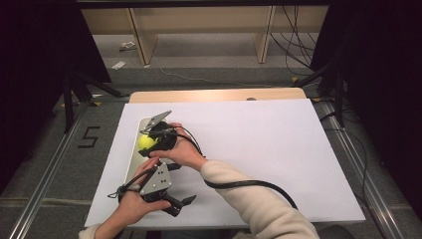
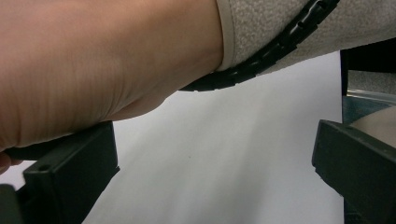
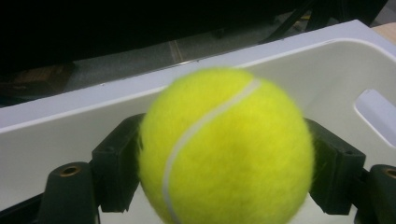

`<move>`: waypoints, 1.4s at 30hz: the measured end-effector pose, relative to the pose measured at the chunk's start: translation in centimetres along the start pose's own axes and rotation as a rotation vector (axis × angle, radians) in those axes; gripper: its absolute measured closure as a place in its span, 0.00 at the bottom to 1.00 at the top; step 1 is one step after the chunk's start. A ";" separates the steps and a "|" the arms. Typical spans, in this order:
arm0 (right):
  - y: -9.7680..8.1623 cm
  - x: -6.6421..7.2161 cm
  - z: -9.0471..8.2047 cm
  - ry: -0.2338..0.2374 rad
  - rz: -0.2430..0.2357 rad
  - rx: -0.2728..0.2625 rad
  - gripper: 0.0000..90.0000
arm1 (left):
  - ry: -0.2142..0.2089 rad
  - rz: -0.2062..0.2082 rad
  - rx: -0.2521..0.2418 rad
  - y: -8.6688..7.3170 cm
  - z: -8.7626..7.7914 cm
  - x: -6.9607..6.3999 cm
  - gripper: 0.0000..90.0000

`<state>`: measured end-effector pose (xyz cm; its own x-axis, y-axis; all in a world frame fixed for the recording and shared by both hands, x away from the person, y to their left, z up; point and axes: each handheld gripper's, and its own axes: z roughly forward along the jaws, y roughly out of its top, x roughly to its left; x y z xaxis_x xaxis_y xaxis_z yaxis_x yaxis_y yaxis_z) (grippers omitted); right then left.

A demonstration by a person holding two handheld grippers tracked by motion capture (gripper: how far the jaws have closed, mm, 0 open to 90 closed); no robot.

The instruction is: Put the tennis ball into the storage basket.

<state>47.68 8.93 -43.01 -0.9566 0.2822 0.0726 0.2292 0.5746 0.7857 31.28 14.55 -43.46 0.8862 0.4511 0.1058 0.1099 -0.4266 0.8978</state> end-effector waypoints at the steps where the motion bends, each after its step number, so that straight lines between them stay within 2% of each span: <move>1: 0.0 0.0 0.0 -0.001 -0.004 -0.001 0.27 | 0.000 0.000 0.000 0.0 0.0 0.0 0.00; 4: 0.1 -0.1 -0.2 -0.010 -0.006 -0.024 0.22 | -0.001 0.003 0.002 0.0 0.0 0.0 0.00; 8: 0.5 0.1 -0.8 -0.029 -0.034 -0.043 0.17 | -0.002 0.002 0.002 0.0 0.0 0.0 0.00; 13: 0.5 -0.1 -1.3 -0.040 -0.041 -0.061 0.18 | -0.004 0.006 0.004 0.0 0.1 0.0 0.00; 17: 0.3 -0.3 -1.8 -0.046 -0.020 -0.064 0.17 | -0.005 0.003 0.004 0.0 0.1 0.0 0.00; 23: -0.1 -0.7 -2.7 -0.082 -0.007 -0.090 0.17 | -0.007 0.004 0.004 0.0 0.1 0.0 0.00; 42: -2.4 -2.2 -7.6 -0.147 0.042 -0.118 0.17 | -0.005 0.004 0.006 0.0 0.1 0.0 0.00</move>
<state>47.91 1.09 -40.41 -0.9081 0.4181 0.0237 0.2378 0.4682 0.8510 31.30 14.43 -43.53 0.8888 0.4456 0.1068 0.1096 -0.4331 0.8946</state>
